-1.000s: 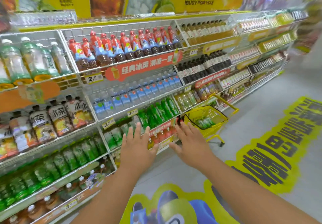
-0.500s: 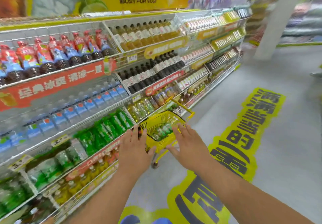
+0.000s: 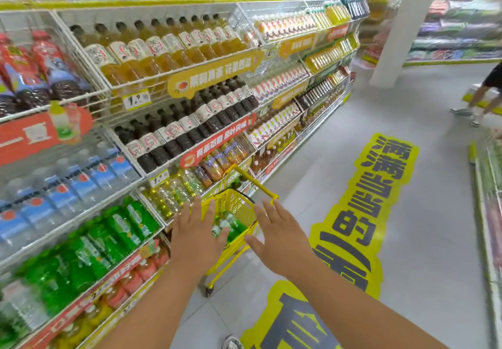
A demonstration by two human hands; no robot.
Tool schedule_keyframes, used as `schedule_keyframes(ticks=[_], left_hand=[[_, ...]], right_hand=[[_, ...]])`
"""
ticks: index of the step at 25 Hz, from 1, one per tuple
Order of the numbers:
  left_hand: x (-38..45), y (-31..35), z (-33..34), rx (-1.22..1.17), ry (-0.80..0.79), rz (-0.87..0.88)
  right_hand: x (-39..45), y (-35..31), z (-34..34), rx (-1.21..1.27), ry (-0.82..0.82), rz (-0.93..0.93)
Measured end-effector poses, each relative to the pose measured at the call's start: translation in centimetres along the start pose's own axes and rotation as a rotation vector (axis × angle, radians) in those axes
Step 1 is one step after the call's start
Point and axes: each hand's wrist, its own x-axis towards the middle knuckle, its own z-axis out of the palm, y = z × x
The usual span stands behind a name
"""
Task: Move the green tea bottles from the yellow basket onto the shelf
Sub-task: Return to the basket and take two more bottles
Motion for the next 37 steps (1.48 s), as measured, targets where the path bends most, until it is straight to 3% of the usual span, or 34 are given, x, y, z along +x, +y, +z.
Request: schedule_keyframes(ticks=[6, 11, 16, 22, 30, 37], left_hand=[[15.2, -0.6, 0.3, 0.009, -0.056, 0.015], [22.2, -0.5, 1.3, -0.046, -0.027, -0.037], [26.7, -1.3, 4.8, -0.057, -0.045, -0.209], [32.1, -0.2, 9.9, -0.063, -0.01, -0.502], [33.3, 1.8, 18.6, -0.023, -0.126, -0.814], [33.7, 0.0, 31.2, -0.024, -0.281, -0.9]], right_hand=[[14.1, 3.1, 0.2, -0.006, -0.036, 0.019], [22.6, 5.2, 0.5, 0.06, -0.086, -0.033], [31.4, 8.5, 3.5, -0.008, -0.145, -0.139], [43.1, 13.0, 7.0, -0.031, -0.26, -0.404], [48.3, 18.4, 15.9, -0.049, -0.497, -0.64], [50.1, 18.7, 30.4, 0.007, -0.674, -0.636]])
